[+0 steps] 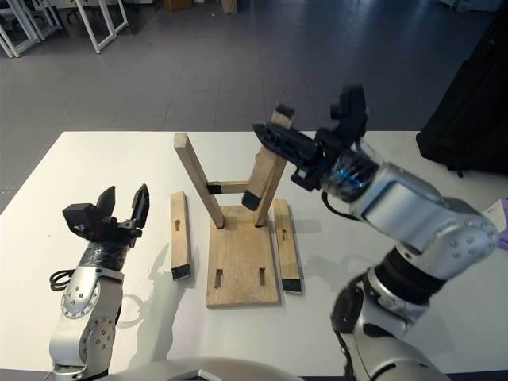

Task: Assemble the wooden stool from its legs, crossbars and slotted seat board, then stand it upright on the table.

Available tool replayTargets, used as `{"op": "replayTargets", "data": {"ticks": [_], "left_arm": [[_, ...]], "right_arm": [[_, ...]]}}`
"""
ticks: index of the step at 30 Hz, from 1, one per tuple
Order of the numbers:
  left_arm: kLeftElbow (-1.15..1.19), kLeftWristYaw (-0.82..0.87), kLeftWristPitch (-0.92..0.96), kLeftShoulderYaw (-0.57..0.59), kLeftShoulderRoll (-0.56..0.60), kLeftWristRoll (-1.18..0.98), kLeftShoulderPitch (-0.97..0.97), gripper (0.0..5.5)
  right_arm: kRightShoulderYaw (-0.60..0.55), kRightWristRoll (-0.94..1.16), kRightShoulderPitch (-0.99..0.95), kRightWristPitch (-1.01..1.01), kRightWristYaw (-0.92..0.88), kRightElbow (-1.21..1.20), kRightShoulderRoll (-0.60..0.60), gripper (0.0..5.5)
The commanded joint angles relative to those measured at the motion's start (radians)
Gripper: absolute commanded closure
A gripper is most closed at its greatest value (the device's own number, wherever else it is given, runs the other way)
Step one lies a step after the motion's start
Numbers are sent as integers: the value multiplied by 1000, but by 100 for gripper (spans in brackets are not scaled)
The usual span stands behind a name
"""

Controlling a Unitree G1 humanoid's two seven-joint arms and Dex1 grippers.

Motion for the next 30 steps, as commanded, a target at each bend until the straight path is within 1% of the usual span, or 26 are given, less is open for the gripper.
{"op": "replayTargets", "data": {"ticks": [1, 2, 5, 8, 11, 19, 24, 30], "left_arm": [[51, 49, 30, 30, -3, 34, -31, 193], [61, 59, 36, 35, -5, 40, -31, 193], [81, 77, 47, 42, -16, 50, -23, 193], [98, 85, 48, 31, -30, 66, -18, 193], [110, 86, 53, 25, -35, 76, -27, 193], [128, 76, 64, 29, -30, 85, -44, 193], [131, 79, 67, 26, -34, 88, -46, 193], [130, 84, 66, 24, -40, 92, -42, 193]], "right_arm": [[68, -321, 226, -172, 11, -130, -25, 511], [117, -439, 294, -240, 27, -144, -30, 511], [239, -669, 419, -401, 70, -145, -2, 511], [345, -833, 471, -543, 106, -99, 49, 511], [407, -943, 475, -644, 141, -35, 87, 511], [452, -1095, 477, -783, 196, 107, 159, 511], [469, -1119, 481, -785, 202, 104, 202, 511], [463, -1154, 494, -781, 219, 118, 205, 511]]}}
